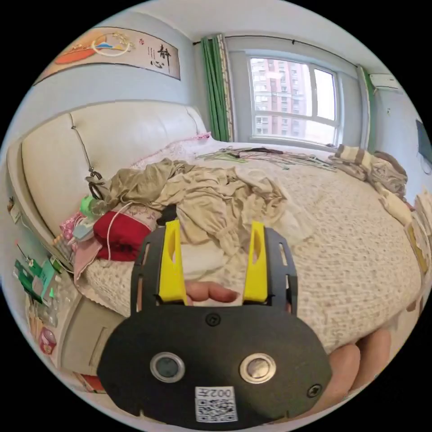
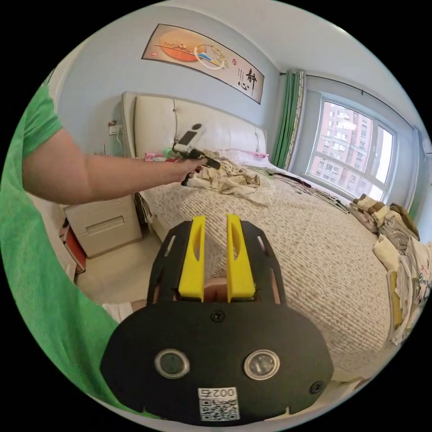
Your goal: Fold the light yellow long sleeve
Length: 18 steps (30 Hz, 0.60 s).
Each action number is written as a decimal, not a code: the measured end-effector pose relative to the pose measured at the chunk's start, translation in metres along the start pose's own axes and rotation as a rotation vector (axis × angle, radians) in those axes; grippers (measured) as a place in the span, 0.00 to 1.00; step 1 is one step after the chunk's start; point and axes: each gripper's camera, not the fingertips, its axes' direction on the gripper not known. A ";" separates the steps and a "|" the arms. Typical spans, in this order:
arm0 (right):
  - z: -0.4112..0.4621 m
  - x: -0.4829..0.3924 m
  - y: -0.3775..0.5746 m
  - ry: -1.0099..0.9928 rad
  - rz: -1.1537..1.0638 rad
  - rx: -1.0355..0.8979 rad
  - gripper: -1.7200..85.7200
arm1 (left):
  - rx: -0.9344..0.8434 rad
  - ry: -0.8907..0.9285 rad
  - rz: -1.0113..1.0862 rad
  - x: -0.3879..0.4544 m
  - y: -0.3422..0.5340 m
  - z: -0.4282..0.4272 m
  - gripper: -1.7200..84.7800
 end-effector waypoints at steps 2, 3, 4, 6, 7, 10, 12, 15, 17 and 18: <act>0.001 0.004 0.000 0.028 0.006 -0.018 0.10 | -0.161 -0.068 -0.032 0.002 -0.028 0.052 0.19; 0.000 0.005 -0.001 0.034 0.006 -0.020 0.10 | -0.274 -0.068 -0.029 0.005 -0.037 0.081 0.15; -0.001 0.008 -0.001 0.045 0.007 -0.020 0.09 | -0.307 -0.111 -0.047 0.008 -0.038 0.093 0.13; -0.001 0.013 -0.001 0.059 0.016 -0.019 0.08 | -0.238 -0.132 -0.088 0.019 -0.041 0.076 0.09; -0.001 0.018 -0.001 0.064 0.035 -0.019 0.07 | -0.120 -0.087 -0.091 0.030 -0.038 0.048 0.06; 0.005 0.033 -0.001 0.043 0.095 -0.025 0.05 | 0.140 0.077 -0.079 0.053 -0.007 -0.039 0.02; 0.008 0.044 -0.002 0.058 0.130 -0.024 0.03 | 0.202 0.219 -0.087 0.061 0.021 -0.081 0.01; -0.001 0.071 -0.005 0.176 0.237 0.053 0.03 | 0.260 0.406 -0.006 0.087 0.071 -0.140 0.01; -0.011 0.091 -0.010 0.218 0.277 0.111 0.05 | 0.265 0.549 0.102 0.112 0.103 -0.166 0.01; -0.012 0.097 -0.012 0.215 0.277 0.107 0.06 | 0.236 0.664 0.196 0.135 0.122 -0.177 0.01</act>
